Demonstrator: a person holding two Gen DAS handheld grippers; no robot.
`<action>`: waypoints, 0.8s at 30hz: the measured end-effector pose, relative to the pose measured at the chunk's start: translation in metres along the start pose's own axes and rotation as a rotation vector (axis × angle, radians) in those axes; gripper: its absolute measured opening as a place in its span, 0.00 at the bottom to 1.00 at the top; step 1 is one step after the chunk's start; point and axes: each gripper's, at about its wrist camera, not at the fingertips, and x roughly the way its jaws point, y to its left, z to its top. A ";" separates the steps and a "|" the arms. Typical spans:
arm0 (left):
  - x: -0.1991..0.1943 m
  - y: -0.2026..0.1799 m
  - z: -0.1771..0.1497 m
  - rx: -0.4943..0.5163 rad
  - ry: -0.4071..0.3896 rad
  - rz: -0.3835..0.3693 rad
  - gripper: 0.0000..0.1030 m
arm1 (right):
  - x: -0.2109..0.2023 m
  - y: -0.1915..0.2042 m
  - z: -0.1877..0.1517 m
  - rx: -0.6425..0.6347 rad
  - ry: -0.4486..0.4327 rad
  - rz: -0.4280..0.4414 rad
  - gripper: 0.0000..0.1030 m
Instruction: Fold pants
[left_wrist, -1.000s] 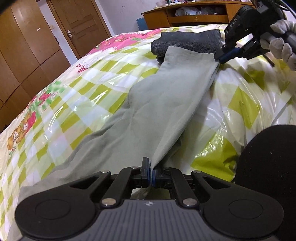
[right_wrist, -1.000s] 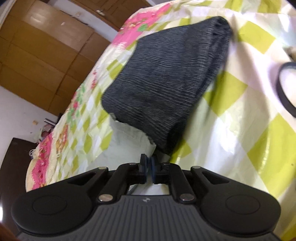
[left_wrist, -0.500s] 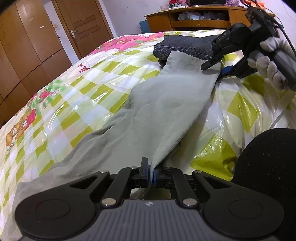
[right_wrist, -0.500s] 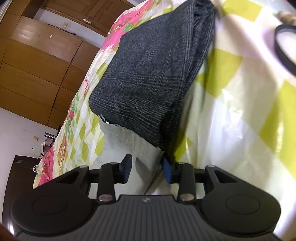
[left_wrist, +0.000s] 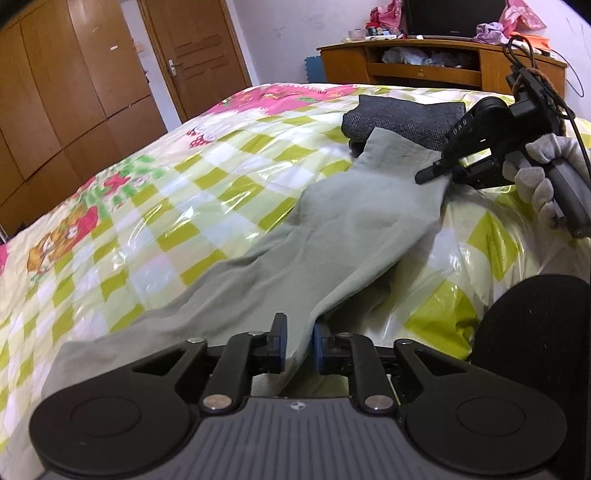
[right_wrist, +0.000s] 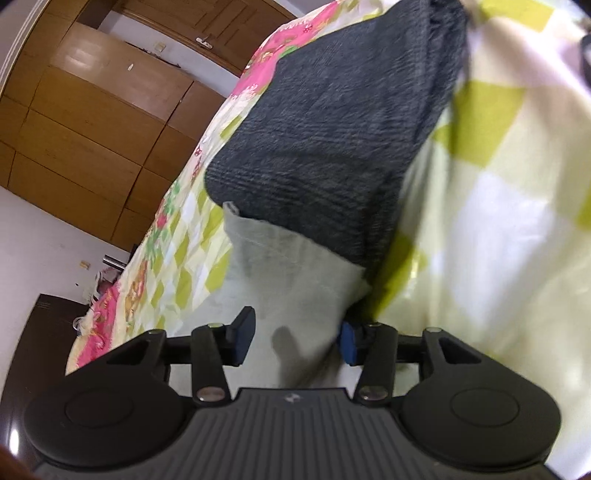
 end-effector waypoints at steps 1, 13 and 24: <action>-0.002 0.000 -0.002 0.005 0.005 0.004 0.33 | 0.002 0.002 -0.001 0.003 0.004 0.007 0.10; 0.024 -0.019 -0.010 0.036 0.059 -0.081 0.43 | -0.054 0.006 0.039 -0.068 -0.114 -0.037 0.10; -0.042 0.050 -0.051 0.001 0.115 0.029 0.45 | -0.083 0.049 0.008 -0.336 -0.151 -0.243 0.18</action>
